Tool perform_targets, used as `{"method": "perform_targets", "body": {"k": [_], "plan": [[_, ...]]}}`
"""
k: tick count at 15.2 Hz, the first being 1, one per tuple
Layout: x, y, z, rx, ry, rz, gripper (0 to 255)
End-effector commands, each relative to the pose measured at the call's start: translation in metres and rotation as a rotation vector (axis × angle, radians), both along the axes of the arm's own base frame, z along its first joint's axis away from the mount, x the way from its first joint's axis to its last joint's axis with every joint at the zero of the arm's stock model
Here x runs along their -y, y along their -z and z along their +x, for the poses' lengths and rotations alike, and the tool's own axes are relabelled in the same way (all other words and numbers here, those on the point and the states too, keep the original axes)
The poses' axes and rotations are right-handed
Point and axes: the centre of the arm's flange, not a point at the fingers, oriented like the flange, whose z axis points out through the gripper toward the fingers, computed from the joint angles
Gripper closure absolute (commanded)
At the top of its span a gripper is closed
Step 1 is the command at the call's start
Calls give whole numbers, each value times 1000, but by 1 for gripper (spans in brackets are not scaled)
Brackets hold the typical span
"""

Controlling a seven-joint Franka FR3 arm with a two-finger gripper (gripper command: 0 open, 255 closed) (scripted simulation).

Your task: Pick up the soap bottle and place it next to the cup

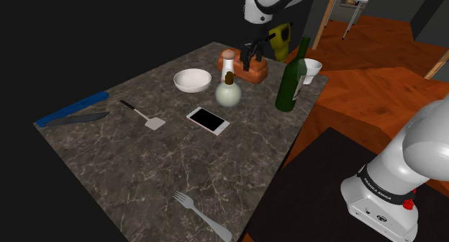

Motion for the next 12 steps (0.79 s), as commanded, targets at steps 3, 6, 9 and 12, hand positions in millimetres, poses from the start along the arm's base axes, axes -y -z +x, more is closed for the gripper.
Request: {"method": "perform_targets", "body": {"k": [3,6,9,12], "plan": [[-19,22,43,1,-9,15,0],[-33,38,75,1,-16,25,0],[-39,51,89,1,-19,30,0],[-39,67,89,1,-19,30,0]]}}
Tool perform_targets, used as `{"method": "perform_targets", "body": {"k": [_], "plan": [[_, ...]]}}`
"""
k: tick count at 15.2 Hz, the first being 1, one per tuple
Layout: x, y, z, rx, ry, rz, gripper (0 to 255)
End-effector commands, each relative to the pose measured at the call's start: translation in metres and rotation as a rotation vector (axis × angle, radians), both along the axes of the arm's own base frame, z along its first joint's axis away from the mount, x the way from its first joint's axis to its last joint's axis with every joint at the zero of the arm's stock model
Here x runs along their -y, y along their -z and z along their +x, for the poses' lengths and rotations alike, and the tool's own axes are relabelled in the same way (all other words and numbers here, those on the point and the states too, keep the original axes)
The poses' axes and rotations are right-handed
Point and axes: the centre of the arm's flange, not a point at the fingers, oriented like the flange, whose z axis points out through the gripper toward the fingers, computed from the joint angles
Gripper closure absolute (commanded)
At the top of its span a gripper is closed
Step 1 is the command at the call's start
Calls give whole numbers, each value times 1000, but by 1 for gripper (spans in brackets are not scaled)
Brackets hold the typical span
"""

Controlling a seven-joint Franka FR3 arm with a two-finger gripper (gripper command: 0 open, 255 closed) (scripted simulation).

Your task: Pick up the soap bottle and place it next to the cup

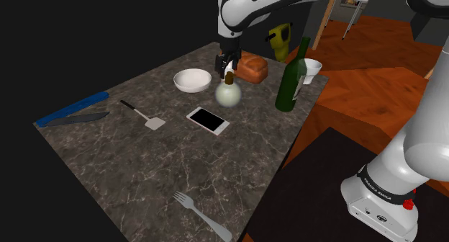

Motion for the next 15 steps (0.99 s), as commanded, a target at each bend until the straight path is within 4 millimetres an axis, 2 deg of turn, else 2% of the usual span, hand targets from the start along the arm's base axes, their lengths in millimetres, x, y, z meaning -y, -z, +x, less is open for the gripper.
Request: {"method": "perform_targets", "body": {"k": [1,3,11,12,15], "plan": [[0,10,0,0,0,0,0],[0,24,0,0,0,0,0],[0,24,0,0,0,0,0],[0,24,0,0,0,0,255],[0,24,0,0,0,0,255]]}}
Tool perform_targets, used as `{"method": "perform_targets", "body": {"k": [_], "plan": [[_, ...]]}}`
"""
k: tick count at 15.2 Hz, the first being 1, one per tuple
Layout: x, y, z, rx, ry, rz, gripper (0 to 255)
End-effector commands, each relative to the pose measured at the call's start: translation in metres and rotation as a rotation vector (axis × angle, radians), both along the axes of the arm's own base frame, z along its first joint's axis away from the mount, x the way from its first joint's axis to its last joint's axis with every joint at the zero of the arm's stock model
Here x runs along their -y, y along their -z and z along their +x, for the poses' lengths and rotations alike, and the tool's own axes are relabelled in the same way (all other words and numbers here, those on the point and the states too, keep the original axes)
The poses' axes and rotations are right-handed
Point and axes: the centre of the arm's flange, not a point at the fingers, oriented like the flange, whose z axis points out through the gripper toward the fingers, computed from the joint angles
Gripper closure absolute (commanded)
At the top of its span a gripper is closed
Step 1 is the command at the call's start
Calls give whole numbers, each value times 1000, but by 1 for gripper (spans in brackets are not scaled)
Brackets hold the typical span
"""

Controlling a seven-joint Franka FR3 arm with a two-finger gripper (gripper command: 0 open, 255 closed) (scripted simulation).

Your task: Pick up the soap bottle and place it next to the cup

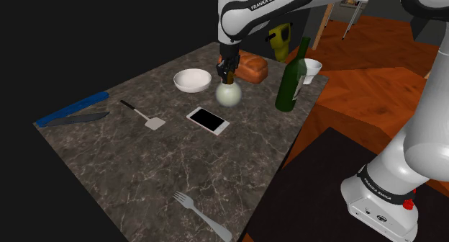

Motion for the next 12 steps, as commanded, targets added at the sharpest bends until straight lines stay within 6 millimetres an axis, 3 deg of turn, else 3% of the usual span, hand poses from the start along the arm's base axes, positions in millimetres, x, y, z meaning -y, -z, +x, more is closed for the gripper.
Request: {"method": "perform_targets", "body": {"k": [1,6,12], "plan": [[0,0,0,-1,0,0,255],[0,0,0,-1,0,0,255],[0,-31,0,-1,0,0,255]]}}
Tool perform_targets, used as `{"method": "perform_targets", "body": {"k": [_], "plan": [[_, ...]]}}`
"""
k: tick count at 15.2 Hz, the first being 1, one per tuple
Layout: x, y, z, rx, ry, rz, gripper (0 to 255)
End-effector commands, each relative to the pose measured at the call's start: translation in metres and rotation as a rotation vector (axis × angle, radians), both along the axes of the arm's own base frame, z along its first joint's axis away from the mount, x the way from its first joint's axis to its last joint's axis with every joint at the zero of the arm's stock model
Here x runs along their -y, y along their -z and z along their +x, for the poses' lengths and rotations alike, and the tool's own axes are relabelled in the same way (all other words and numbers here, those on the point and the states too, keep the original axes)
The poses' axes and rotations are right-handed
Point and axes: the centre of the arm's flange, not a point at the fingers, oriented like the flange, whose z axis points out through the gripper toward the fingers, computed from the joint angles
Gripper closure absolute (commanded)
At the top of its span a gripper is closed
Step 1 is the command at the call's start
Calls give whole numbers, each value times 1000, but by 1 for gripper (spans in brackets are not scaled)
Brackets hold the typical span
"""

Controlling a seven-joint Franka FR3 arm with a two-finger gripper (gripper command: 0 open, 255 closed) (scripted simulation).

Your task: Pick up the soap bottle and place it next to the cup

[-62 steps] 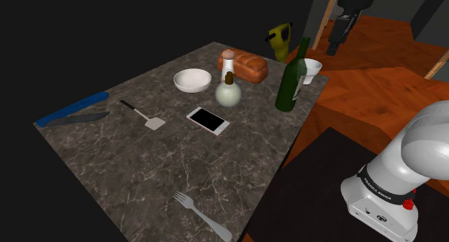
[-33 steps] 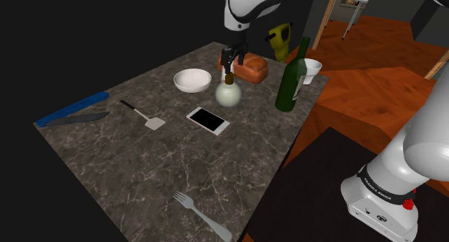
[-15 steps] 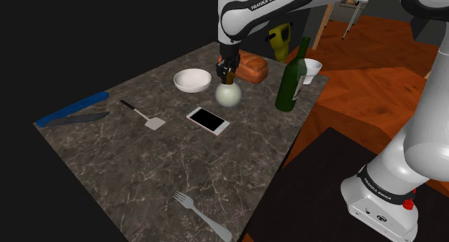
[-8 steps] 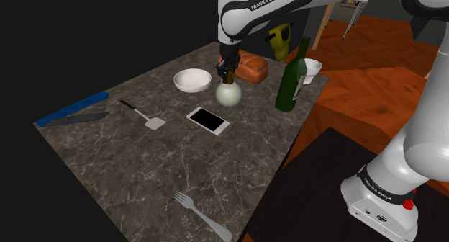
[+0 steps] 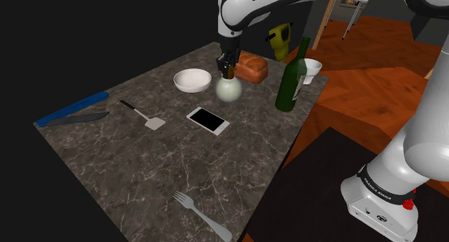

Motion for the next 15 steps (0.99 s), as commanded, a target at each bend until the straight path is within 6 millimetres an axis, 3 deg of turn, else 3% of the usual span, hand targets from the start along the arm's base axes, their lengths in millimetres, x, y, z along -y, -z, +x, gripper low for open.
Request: {"method": "perform_targets", "body": {"k": [1,15], "plan": [[-2,-11,-2,0,0,0,255],[-2,-85,-2,0,0,0,255]]}}
